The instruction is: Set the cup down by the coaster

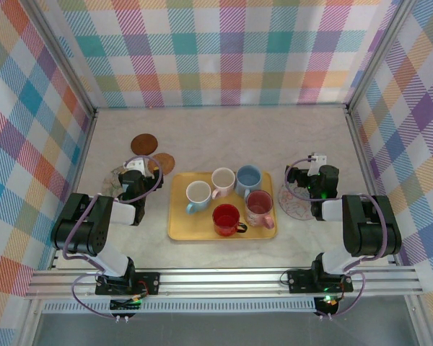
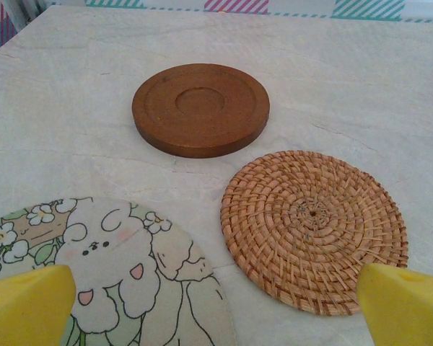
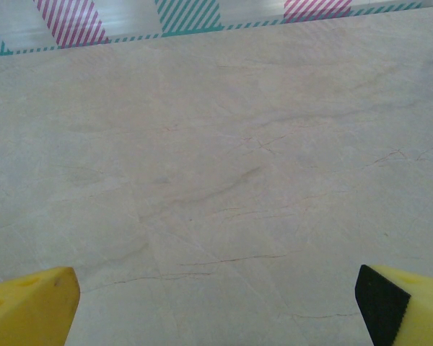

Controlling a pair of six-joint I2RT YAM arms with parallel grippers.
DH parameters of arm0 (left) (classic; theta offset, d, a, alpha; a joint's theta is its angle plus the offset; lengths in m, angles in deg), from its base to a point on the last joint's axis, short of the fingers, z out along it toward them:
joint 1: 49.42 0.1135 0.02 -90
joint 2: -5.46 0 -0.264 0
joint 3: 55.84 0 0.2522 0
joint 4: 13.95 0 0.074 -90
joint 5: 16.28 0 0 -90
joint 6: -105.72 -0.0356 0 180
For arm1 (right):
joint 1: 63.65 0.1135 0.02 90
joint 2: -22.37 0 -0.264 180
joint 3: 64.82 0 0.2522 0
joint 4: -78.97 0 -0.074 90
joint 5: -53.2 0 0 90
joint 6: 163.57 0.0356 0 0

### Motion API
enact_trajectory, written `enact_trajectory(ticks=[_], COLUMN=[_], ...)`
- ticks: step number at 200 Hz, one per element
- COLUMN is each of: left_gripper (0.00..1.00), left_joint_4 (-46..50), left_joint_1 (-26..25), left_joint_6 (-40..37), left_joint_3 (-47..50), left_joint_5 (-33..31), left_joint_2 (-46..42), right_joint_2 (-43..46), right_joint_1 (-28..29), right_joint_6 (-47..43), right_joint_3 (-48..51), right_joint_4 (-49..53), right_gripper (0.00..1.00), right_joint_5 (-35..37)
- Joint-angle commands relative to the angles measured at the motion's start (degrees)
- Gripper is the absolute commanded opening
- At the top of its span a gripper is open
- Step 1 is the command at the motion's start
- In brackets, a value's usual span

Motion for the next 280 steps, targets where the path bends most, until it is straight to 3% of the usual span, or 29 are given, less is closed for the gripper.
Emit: enact_trajectory(ticks=[1,60,131,155,186,205,238,280], left_gripper=[1.0,1.0,1.0,1.0,1.0,1.0,1.0,1.0], left_joint_4=[0.58,0.03,18.12,28.53,46.97,57.51,70.6,80.19], left_joint_1=[0.86,0.85,0.79,0.76,0.8,0.85,0.76,0.38], left_joint_6=[-0.22,-0.3,-0.56,0.93,3.9,5.54,7.45,11.64], left_joint_3=[-1.18,-0.39,-4.53,-9.27,-19.7,-26.49,-36.6,-46.09], left_joint_5=[1.52,1.0,2.71,0.16,-3.69,-1.02,9.67,11.77], left_joint_2=[-0.39,-1.81,-20.5,-26.01,-28.37,-27.34,-22.85,-16.47], right_joint_2=[-0.17,0.77,10.28,14.7,17.24,17.45,16.56,14.06], right_joint_1=[0.27,0.31,1.8,1.83,1.86,2.03,2.88,6.15], right_joint_6=[-0.66,-1.05,-2.22,0.39,5.61,7.34,6.89,1.68], right_joint_3=[-0.92,-1.75,-5.69,-7.75,-18.99,-24.01,-32.26,-42.49], right_joint_4=[-0.4,1.54,16.46,18.46,34.55,40.02,48.61,62.21], right_gripper=[0.99,0.99,0.99,0.99,0.99,0.99,0.99,0.99], right_joint_5=[-0.68,-1.39,1.08,1.86,-4.22,-7.85,-15.08,-19.32])
